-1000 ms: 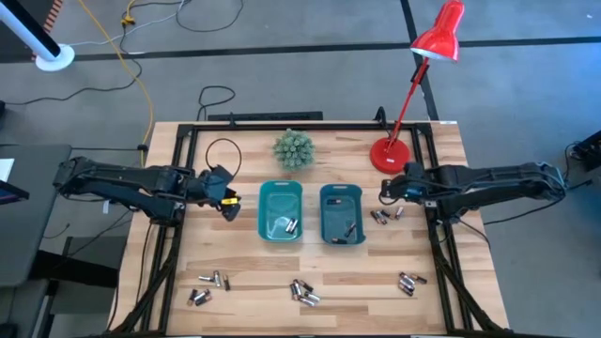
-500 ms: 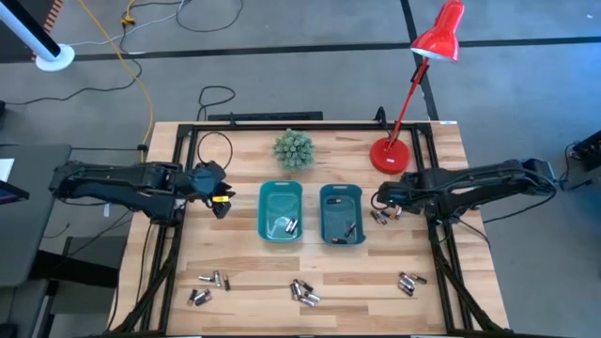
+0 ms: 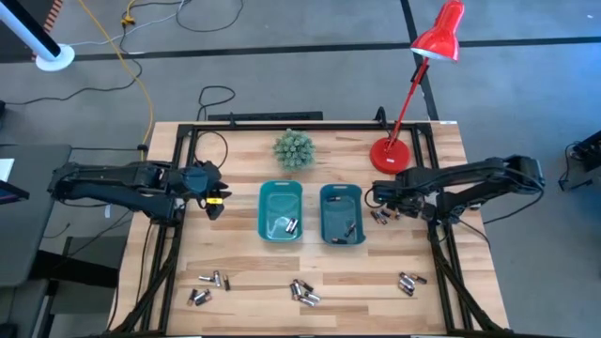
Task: Sort batteries
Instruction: Put the silver battery into the green bin
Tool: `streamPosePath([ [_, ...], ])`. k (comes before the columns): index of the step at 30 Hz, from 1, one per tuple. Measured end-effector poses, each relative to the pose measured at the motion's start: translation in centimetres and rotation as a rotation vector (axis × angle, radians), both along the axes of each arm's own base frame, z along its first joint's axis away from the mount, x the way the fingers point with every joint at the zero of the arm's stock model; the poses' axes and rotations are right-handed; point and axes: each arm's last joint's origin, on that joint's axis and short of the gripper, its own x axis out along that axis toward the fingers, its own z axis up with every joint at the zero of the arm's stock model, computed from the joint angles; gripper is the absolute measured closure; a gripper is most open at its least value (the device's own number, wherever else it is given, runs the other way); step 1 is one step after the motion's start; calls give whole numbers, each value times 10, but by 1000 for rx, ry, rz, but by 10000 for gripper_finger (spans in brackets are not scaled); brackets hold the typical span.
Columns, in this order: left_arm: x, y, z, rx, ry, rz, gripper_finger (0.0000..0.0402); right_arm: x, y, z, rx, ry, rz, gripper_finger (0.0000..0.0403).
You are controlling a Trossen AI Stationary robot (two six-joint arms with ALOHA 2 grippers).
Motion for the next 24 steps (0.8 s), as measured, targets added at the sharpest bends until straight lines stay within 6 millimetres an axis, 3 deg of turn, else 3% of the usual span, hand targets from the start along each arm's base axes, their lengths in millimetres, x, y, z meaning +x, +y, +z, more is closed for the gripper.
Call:
streamPosePath([
  [24, -4, -1, -4, 19, 78, -59, 281, 22, -3, -35, 9, 113, -29, 255],
])
